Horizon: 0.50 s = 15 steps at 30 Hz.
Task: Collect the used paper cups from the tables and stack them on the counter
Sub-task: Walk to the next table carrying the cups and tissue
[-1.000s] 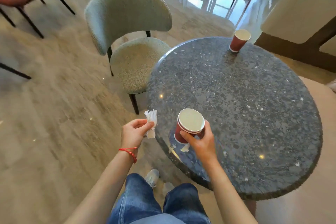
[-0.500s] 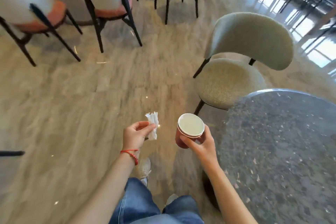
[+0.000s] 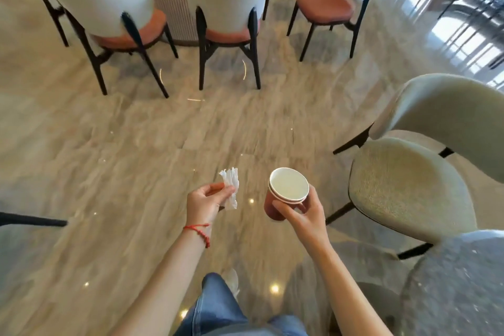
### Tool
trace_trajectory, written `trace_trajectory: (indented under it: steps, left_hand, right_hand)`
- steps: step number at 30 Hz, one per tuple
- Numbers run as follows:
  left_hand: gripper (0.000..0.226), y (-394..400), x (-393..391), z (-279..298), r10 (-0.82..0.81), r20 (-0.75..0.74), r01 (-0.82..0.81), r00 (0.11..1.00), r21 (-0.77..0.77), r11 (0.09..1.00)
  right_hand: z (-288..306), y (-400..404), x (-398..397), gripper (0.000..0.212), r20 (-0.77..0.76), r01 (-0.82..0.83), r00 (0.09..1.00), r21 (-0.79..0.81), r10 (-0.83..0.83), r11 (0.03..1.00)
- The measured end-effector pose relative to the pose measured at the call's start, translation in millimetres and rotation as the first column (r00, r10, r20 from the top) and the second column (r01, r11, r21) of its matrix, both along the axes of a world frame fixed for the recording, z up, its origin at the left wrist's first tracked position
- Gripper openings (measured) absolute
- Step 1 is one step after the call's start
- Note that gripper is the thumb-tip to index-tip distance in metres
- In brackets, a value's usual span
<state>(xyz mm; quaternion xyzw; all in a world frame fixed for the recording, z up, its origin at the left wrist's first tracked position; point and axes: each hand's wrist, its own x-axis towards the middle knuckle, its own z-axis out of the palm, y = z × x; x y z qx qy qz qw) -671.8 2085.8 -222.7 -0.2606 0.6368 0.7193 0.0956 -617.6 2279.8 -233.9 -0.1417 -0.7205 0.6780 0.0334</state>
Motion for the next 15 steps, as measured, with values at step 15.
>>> trace_trajectory:
  steps: [15]
  left_hand:
    - [0.017,27.9,-183.0,-25.2,-0.067,0.038,0.067,0.997,-0.015,0.998]
  right_hand:
    - [-24.8,30.1,-172.6,0.053,0.052,0.070,0.996,0.018,-0.071,0.997]
